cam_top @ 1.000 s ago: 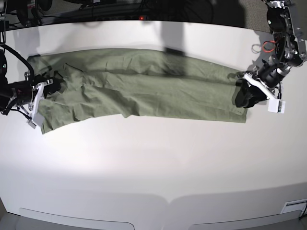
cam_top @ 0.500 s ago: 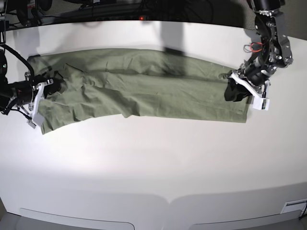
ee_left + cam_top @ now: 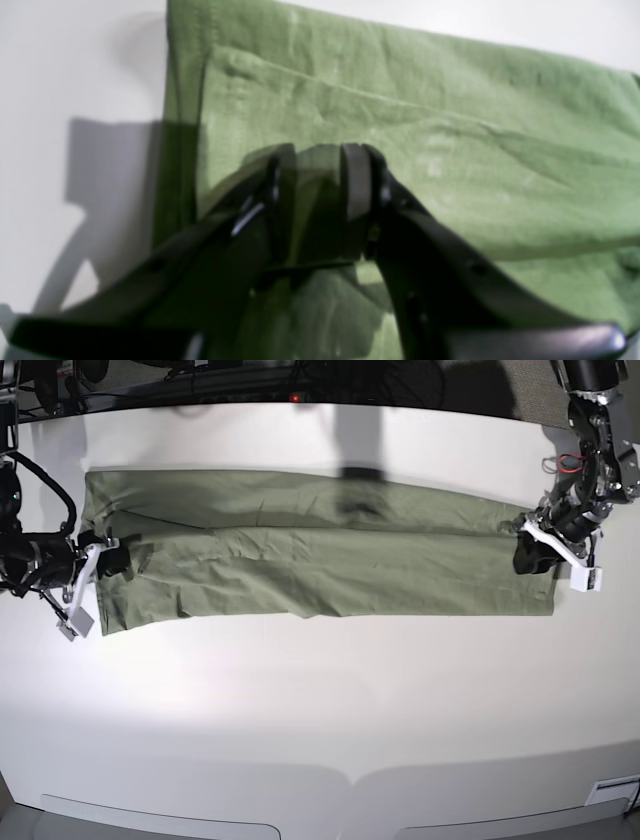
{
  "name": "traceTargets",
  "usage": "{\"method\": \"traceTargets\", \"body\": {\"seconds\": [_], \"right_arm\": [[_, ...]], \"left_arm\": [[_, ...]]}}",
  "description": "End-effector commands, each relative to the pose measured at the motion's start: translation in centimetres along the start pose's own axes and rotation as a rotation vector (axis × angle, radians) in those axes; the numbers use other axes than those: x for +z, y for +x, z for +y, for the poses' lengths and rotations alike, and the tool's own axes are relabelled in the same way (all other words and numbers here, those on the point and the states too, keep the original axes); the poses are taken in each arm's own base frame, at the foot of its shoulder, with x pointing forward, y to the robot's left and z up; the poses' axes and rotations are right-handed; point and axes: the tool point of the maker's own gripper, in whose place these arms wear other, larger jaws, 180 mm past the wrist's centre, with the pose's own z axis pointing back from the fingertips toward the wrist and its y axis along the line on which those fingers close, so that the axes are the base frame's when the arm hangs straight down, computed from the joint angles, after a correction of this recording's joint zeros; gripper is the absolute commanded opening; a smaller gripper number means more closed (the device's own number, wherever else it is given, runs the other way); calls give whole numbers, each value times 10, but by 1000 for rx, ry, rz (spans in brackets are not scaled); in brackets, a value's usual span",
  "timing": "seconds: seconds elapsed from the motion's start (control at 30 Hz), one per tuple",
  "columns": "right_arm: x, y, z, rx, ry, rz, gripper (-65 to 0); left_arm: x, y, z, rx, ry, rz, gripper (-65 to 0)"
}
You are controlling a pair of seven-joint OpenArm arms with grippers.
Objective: Fold the T-shirt properly
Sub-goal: 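Reposition the right gripper onto the strip end near the hem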
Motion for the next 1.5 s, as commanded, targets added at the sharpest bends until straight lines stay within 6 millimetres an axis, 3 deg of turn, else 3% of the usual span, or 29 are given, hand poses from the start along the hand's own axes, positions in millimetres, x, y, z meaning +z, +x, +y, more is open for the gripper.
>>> {"method": "traceTargets", "body": {"seconds": [0.0,0.17,0.37,0.93,1.27,1.37,1.47], "right_arm": [[8,17,-7,23,-31,-57,-650],[-19,28,1,26,-51,-130,-650],[-50,12,-4,18,-111,-84,-650],[-32,59,-18,49,-157,-198,-650],[-31,60,-19,51,-161,-197,-650],[-31,60,-20,53,-164,-198,-496],[-30,58,-26,73,-200,-175,-423]], "left_arm": [[2,-4,7,-7,27,34,-495],[2,-3,7,-2,23,30,-495],[2,-3,7,-2,23,30,-495],[2,-3,6,-2,23,29,-495],[2,-2,7,-3,23,26,-495],[2,-2,7,-3,23,26,-495],[2,-2,7,-3,24,27,-495]]}}
